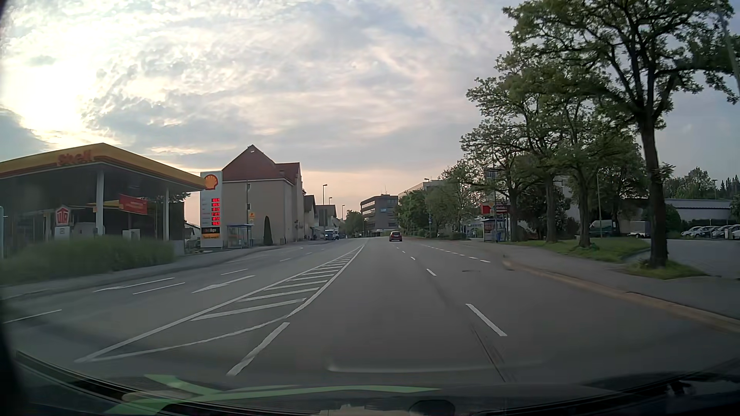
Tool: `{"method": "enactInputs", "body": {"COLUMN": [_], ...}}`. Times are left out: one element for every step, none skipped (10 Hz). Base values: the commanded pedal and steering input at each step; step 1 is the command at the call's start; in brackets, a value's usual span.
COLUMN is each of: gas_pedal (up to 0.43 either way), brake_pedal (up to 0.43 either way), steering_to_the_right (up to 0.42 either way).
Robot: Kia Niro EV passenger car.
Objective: Follow the waypoints while adhering to traffic rules and regulations
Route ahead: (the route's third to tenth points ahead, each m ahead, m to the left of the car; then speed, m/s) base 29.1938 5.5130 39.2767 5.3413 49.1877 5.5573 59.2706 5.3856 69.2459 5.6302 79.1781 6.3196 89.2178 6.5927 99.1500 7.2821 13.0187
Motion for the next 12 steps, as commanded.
{"method": "enactInputs", "body": {"gas_pedal": [0.000,0.000,0.000,0.000,0.000,0.000,0.000,0.000,0.000,0.000,0.000,0.039], "brake_pedal": [0.067,0.085,0.104,0.098,0.024,0.000,0.000,0.000,0.000,0.000,0.000,0.000], "steering_to_the_right": [-0.014,-0.014,-0.013,-0.013,-0.013,-0.013,-0.013,-0.012,-0.010,-0.009,-0.008,-0.007]}}
